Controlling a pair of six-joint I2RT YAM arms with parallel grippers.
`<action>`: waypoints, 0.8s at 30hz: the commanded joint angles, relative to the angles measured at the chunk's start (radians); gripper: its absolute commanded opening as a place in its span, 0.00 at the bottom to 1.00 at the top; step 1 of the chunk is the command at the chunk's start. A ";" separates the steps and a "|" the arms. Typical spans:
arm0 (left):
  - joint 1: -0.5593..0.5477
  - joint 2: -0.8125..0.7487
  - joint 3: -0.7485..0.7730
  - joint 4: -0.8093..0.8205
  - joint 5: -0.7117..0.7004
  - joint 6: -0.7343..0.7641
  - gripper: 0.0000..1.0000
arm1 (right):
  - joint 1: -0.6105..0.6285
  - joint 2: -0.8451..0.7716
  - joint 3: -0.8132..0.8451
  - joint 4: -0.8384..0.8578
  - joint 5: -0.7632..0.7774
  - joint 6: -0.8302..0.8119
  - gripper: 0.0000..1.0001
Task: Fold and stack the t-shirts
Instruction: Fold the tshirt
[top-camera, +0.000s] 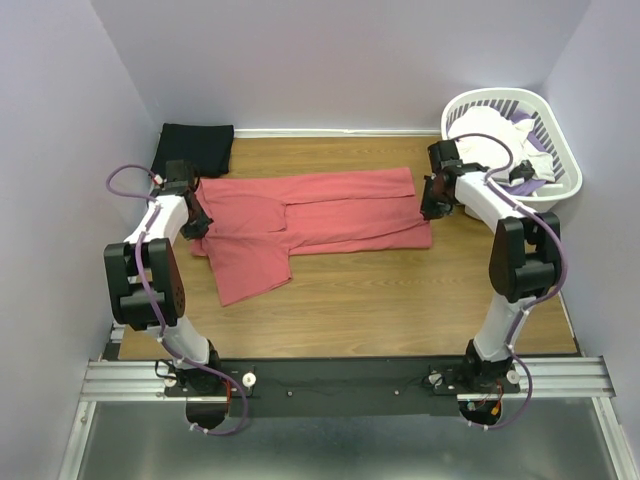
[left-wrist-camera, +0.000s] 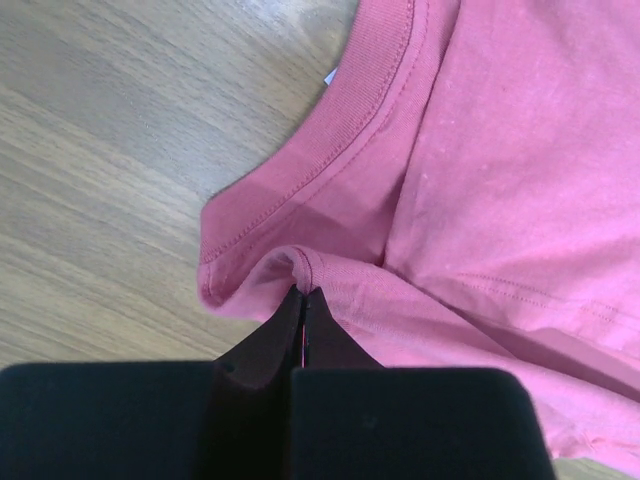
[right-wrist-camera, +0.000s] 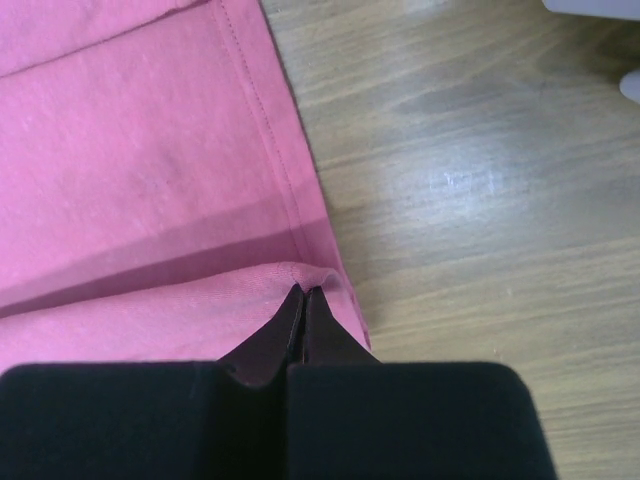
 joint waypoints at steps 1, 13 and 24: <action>0.015 0.014 0.037 0.040 -0.009 -0.005 0.00 | -0.008 0.038 0.039 0.027 0.037 -0.021 0.00; 0.017 0.027 0.060 0.062 0.010 -0.015 0.00 | -0.006 0.079 0.094 0.041 0.054 -0.034 0.00; 0.015 0.046 0.044 0.094 0.008 -0.024 0.00 | -0.006 0.155 0.104 0.068 0.041 -0.034 0.01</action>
